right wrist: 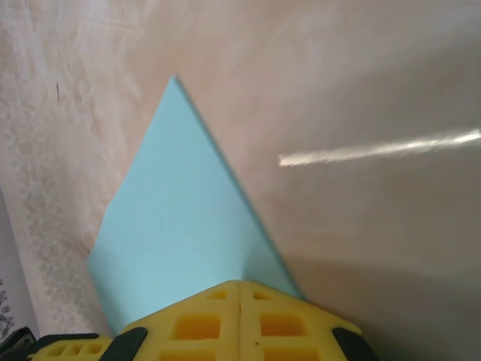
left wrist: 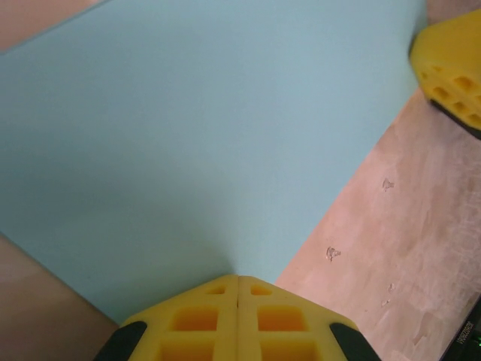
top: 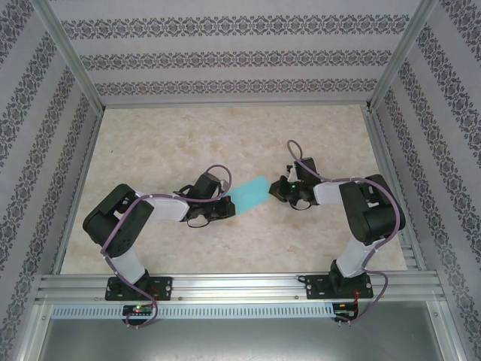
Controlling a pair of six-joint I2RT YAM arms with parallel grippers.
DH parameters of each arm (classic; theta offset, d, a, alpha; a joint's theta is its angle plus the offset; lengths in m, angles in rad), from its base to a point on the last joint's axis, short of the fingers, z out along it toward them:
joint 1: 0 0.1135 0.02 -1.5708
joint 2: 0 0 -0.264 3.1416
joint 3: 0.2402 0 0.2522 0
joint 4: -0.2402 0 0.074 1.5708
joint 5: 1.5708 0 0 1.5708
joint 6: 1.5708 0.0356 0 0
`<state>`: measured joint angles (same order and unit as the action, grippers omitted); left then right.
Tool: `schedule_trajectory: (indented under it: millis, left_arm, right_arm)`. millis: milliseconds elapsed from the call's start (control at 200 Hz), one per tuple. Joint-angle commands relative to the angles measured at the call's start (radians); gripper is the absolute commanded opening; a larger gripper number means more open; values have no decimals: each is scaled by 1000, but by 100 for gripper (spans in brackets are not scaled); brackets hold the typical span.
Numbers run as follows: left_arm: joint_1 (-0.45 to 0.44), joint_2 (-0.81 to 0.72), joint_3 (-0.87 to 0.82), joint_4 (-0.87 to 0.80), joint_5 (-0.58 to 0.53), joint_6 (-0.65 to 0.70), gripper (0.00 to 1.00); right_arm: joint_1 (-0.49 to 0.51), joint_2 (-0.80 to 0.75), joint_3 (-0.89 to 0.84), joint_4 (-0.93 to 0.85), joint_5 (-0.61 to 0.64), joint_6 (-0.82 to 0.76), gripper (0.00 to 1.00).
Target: Fold a paper plane with a square sheet of paper (pick it up from the middle)
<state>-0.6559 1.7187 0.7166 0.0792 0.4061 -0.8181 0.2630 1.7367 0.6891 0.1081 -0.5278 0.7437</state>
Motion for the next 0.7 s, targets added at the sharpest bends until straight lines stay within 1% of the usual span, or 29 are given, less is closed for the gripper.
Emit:
schedule_trajectory:
  millis: [0, 160, 235, 300, 375, 455, 495, 530, 599, 694]
  left_arm:
    - [-4, 42, -27, -193, -76, 2, 4]
    - [-4, 32, 10, -189, -62, 4, 6]
    - [-4, 18, 63, -203, -46, 3, 11]
    - [-4, 5, 138, -250, -36, 12, 19]
    - [-3, -25, 206, -277, -42, 14, 29]
    - [7, -55, 272, -328, -73, 31, 41]
    - [15, -72, 294, -359, -95, 43, 45]
    - [25, -87, 306, -383, -115, 51, 49]
    - [51, -120, 311, -432, -157, 71, 54]
    - [93, -159, 304, -499, -213, 108, 57]
  right_arm:
    - [-75, -10, -8, -95, 199, -67, 0]
    - [-71, -87, 7, -123, 217, -71, 0]
    - [-40, -146, 11, -153, 243, -65, 0]
    - [7, -199, 16, -192, 290, -59, 2]
    - [81, -239, 40, -263, 379, -44, 9]
    - [171, -242, 93, -362, 475, -15, 16]
    - [213, -232, 124, -399, 515, 7, 24]
    - [239, -217, 147, -417, 534, 17, 27]
    - [294, -160, 217, -476, 586, 38, 34]
    - [342, -77, 300, -539, 634, 75, 39]
